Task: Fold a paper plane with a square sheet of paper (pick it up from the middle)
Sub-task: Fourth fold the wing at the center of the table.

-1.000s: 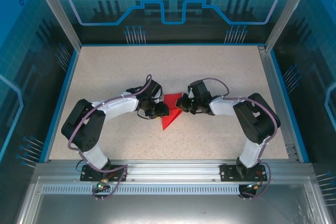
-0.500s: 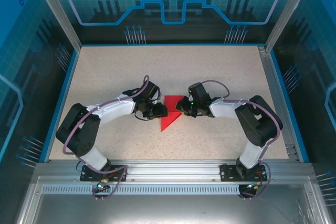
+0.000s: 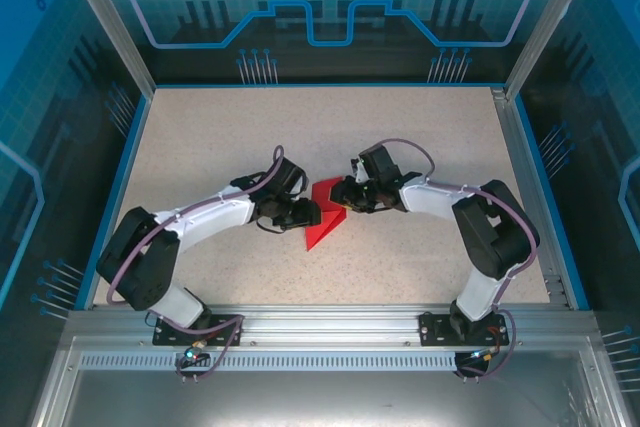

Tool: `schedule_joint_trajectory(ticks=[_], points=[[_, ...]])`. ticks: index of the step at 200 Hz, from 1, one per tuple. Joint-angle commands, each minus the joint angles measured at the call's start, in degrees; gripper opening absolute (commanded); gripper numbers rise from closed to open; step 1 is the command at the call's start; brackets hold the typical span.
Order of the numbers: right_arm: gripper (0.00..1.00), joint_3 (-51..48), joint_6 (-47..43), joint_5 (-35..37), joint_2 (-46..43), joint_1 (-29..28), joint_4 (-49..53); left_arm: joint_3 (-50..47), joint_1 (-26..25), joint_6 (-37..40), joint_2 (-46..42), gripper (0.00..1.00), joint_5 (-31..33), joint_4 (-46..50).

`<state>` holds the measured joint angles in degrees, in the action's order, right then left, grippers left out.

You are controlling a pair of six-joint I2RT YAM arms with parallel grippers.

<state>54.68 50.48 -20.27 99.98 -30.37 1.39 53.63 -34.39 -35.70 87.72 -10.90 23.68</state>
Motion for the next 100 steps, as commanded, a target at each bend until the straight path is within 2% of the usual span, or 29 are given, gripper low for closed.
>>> schedule_joint_trajectory(ticks=[1,65,100], points=[[0.33,1.3,-3.4,-2.9,1.0,1.3,3.4,-1.8,-1.2,-2.2,-3.0,0.47,4.3,0.4],[0.35,2.0,-5.8,-5.7,1.7,2.8,4.4,-3.5,-2.7,-3.9,-6.4,0.50,7.3,-1.1],[0.36,3.1,-7.1,-6.8,1.8,3.4,5.5,-3.0,-4.8,-4.5,-6.3,0.53,11.2,-0.3]])
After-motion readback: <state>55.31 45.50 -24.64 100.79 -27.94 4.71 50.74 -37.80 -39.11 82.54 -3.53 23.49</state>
